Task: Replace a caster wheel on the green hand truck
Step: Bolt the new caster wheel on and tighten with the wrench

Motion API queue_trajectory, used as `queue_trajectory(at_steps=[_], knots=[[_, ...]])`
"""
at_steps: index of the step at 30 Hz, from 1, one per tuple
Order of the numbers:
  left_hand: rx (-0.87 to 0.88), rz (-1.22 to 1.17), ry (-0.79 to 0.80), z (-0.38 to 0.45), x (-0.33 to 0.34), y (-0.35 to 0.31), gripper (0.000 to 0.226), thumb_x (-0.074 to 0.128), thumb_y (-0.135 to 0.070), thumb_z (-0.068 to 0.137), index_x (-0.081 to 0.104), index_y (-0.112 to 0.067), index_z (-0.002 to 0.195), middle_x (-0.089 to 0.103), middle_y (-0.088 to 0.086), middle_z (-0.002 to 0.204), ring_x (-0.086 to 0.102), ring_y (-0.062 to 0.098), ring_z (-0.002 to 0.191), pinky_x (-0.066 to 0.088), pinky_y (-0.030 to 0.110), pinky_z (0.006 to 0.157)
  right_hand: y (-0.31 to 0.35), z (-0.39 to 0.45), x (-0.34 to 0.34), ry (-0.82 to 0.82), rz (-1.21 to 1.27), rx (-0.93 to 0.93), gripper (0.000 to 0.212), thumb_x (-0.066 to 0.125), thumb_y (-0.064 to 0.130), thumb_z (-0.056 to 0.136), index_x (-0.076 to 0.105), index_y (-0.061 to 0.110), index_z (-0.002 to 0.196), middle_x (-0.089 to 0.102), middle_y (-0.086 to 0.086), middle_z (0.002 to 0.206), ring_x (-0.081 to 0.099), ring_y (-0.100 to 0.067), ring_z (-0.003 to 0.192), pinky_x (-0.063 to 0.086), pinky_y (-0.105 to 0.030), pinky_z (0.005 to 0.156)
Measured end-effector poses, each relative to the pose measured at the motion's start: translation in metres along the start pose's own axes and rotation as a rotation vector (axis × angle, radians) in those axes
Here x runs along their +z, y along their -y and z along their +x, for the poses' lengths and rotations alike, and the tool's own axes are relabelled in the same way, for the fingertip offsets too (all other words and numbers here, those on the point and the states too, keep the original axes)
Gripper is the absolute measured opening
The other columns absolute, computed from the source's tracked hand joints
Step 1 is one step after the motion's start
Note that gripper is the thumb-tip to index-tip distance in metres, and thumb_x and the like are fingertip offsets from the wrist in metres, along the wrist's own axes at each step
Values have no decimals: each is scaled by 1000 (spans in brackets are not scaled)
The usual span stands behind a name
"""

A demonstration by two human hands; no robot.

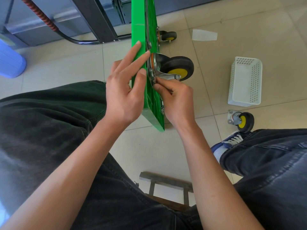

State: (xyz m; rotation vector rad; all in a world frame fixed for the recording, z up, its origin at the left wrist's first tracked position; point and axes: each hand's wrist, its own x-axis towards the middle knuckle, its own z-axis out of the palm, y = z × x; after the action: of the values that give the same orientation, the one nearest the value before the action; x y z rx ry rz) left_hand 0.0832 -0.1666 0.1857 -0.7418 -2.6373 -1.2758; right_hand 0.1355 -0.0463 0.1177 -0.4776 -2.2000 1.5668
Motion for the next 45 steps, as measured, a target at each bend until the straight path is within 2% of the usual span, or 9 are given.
queue_trajectory(at_steps=[10, 17, 20, 22, 25, 27, 33, 41, 45], knots=[[4, 8, 5, 0, 0, 0, 39, 45, -17, 102, 64, -19, 136, 50, -2, 152, 49, 9, 130, 38, 18, 104, 8, 1, 1, 4, -26, 11, 22, 66, 23, 96, 79, 15, 112, 79, 0, 93, 71, -17, 82, 57, -42, 72], [-3, 8, 1, 0, -1, -2, 40, 45, -17, 101, 64, -19, 136, 50, -2, 152, 48, 8, 129, 38, 17, 104, 25, -1, -1, 21, -65, 56, 21, 65, 25, 97, 82, 15, 89, 74, 6, 74, 66, -13, 67, 53, -37, 60], [2, 17, 2, 0, -1, -2, 39, 45, -16, 101, 64, -19, 136, 50, -2, 152, 48, 7, 127, 37, 14, 102, 37, 2, -7, 87, -52, 140, 43, 65, 26, 98, 61, 14, 57, 51, 8, 48, 43, -12, 47, 33, -29, 47], [4, 20, 2, 0, -1, -2, 39, 45, -16, 101, 63, -19, 136, 50, -2, 152, 47, 5, 127, 35, 11, 102, 44, 6, -13, 130, -22, 181, 52, 66, 26, 98, 48, 12, 51, 39, 4, 45, 32, -14, 45, 25, -29, 47], [2, 16, 1, -1, -1, -3, 39, 45, -15, 101, 64, -19, 136, 50, -2, 152, 46, 4, 127, 34, 9, 101, 50, 7, -20, 174, 96, 233, 49, 66, 28, 98, 57, -3, 61, 52, -20, 56, 48, -33, 52, 40, -40, 49], [-1, 18, 4, -1, -1, -3, 40, 45, -15, 101, 64, -19, 136, 50, -2, 152, 46, 5, 126, 33, 8, 100, 51, 7, -25, 180, 143, 270, 44, 67, 28, 98, 65, -7, 71, 62, -27, 70, 57, -34, 57, 51, -43, 55], [-1, 26, 7, 0, -1, -3, 40, 45, -17, 101, 64, -19, 136, 49, -3, 152, 47, 7, 127, 36, 11, 100, 38, 9, -40, 217, 49, 300, 30, 68, 34, 96, 78, 9, 81, 73, -16, 78, 69, -34, 76, 58, -54, 74], [1, 19, 5, 0, -1, -3, 40, 44, -19, 102, 63, -20, 137, 49, -3, 153, 48, 7, 127, 36, 12, 100, 15, 1, -26, 7, 118, 243, 14, 70, 23, 96, 81, 16, 102, 77, 10, 89, 72, -9, 85, 59, -43, 84], [-7, 9, 3, -1, 0, -2, 39, 44, -19, 103, 62, -22, 137, 49, -5, 153, 48, 6, 128, 40, 19, 102, 8, -1, -15, -32, 159, 170, 19, 70, 18, 95, 79, 13, 112, 78, 7, 100, 72, -10, 94, 58, -40, 89]])
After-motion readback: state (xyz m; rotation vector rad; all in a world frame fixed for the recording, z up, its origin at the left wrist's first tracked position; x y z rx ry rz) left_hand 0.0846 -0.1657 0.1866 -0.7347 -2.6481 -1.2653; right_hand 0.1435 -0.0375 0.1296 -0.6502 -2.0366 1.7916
